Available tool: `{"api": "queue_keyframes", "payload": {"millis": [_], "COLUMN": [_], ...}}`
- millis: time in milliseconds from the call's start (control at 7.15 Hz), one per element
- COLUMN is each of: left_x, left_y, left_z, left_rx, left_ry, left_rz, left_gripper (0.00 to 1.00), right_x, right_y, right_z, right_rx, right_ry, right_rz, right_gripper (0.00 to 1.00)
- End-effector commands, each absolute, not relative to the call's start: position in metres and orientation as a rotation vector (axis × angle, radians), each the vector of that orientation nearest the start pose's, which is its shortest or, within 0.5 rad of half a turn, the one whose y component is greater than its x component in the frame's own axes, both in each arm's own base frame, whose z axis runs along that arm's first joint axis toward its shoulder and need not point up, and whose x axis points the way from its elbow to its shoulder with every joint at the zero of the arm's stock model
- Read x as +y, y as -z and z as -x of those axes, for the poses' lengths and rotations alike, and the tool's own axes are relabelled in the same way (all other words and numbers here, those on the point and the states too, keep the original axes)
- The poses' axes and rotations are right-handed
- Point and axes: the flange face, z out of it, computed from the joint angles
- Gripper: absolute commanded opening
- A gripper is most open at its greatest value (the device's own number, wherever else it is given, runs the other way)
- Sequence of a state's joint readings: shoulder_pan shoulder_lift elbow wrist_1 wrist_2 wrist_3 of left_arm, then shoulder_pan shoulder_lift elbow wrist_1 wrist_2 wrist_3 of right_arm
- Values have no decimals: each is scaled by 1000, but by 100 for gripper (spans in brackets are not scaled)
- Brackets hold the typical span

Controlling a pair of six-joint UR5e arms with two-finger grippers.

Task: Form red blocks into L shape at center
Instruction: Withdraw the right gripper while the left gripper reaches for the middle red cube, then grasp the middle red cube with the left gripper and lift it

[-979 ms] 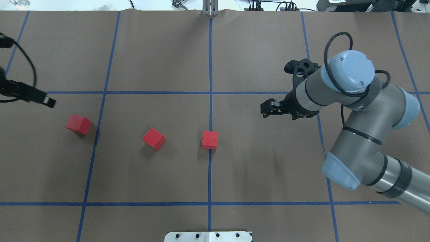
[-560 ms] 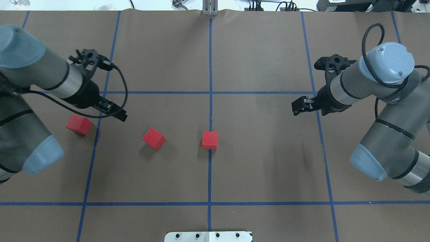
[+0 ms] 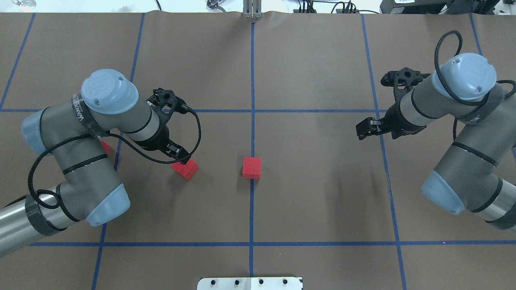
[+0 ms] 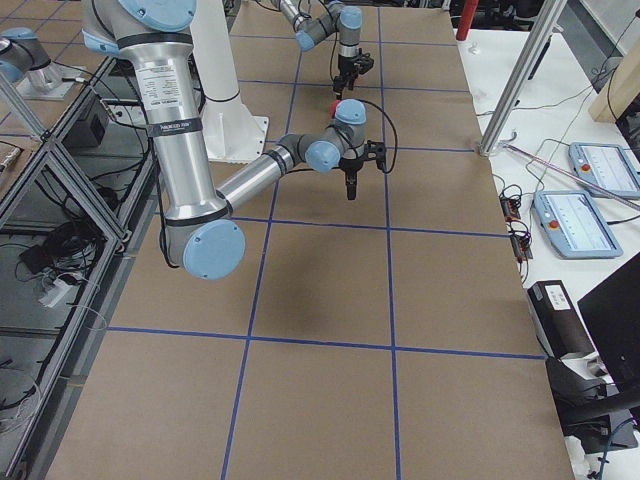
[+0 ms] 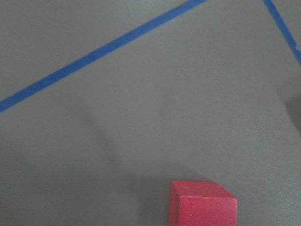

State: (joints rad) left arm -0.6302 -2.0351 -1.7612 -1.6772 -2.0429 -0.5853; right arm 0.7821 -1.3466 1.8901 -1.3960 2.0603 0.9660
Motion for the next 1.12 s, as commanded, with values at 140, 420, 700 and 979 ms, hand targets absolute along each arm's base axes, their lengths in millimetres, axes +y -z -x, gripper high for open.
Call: {"api": "queue_keyframes", "payload": {"millis": [140, 420, 700, 979], "left_x": [-424, -423, -426, -430], "left_y": [-300, -303, -301, -303], "left_z": [-486, -497, -509, -518], "left_rx": [823, 809, 806, 798], "left_ry": [-539, -549, -550, -557], "left_rz": [-243, -247, -238, -232], "left_gripper": [100, 100, 100, 89], "right_x": [-459, -459, -459, -459], "right_y": [-377, -378, -378, -378], "right_z": [340, 340, 340, 340], "right_rx": [-836, -834, -835, -834], "right_ry": [9, 8, 8, 8], "right_rz": [-86, -86, -85, -86], "right_gripper": [99, 99, 99, 99]}}
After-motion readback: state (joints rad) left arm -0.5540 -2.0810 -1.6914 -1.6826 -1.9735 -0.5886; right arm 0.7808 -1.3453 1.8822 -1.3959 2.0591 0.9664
